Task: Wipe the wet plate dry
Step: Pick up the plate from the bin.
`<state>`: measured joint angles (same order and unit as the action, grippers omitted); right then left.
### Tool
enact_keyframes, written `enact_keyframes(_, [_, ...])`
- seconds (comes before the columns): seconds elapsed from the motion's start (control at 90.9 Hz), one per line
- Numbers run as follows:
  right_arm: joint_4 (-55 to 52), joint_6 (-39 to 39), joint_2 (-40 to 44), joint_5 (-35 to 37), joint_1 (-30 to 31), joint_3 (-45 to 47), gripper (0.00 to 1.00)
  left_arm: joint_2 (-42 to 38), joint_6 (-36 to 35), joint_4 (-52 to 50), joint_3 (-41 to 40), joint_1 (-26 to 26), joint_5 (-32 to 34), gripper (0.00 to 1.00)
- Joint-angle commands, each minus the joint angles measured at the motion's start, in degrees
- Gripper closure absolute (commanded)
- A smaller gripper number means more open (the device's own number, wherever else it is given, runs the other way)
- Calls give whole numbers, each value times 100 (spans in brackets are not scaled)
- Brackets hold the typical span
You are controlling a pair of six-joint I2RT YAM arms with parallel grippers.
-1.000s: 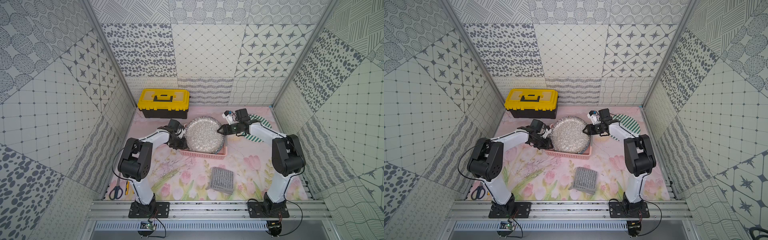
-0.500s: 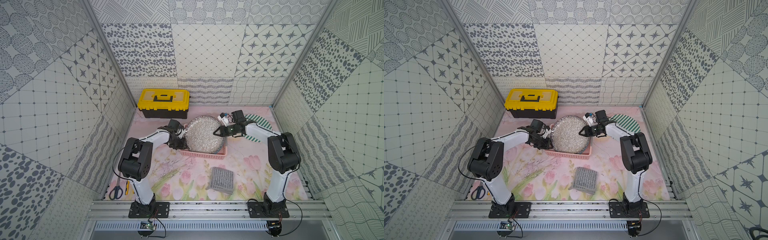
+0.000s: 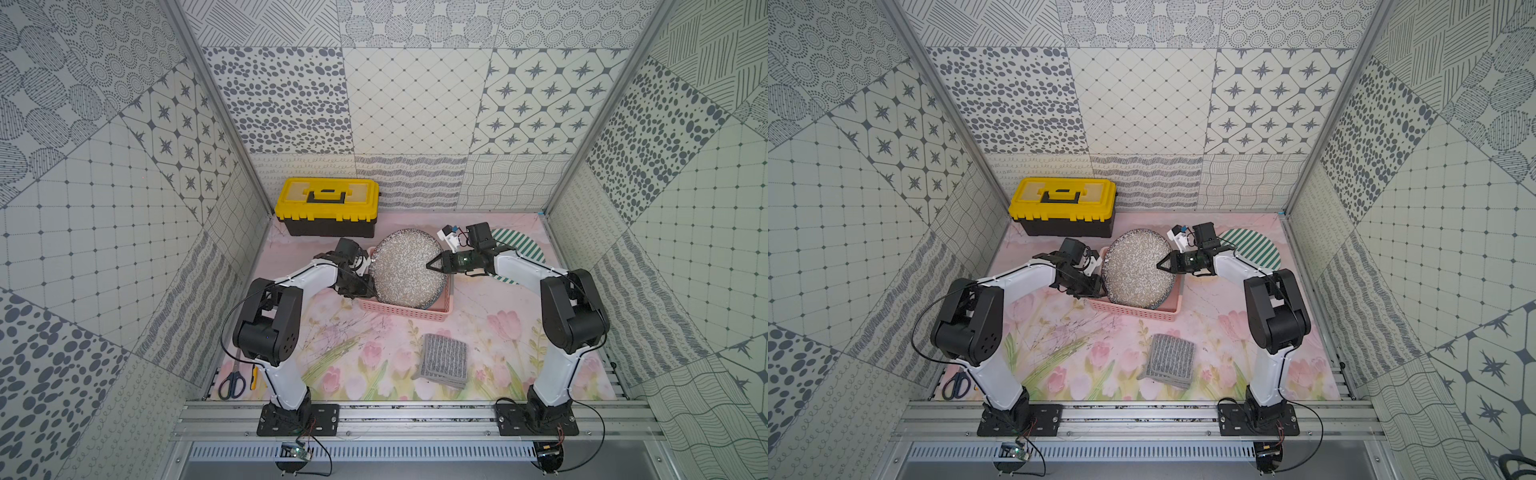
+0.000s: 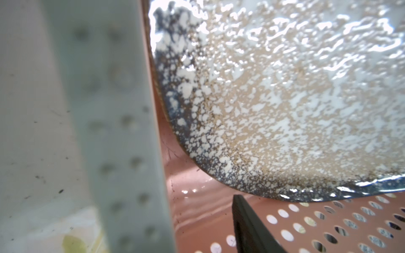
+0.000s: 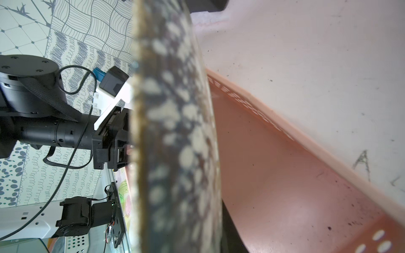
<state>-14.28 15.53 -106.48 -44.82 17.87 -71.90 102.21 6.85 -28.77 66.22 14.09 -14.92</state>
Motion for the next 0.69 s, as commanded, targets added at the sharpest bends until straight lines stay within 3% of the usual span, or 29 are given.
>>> enact_keyframes(0.0, [620, 507, 744, -572, -53, -108, 100, -326, -119, 15, 50, -33, -320, 37])
enact_keyframes(0.121, [543, 641, 1069, -600, -119, -172, 100, -691, -237, 38, 69, -191, -567, 16])
enact_keyframes(0.22, [488, 712, 1299, -576, -183, -193, 100, -975, -327, 19, 75, -349, -856, 6])
enact_keyframes(0.484, [488, 1252, 1881, -824, -222, -290, 100, -1952, -323, -276, 142, -912, -1565, 0])
enact_keyframes(0.682, [979, 1745, 2502, -1240, -190, 228, 100, -2690, -94, -506, -14, -1113, -2784, 0])
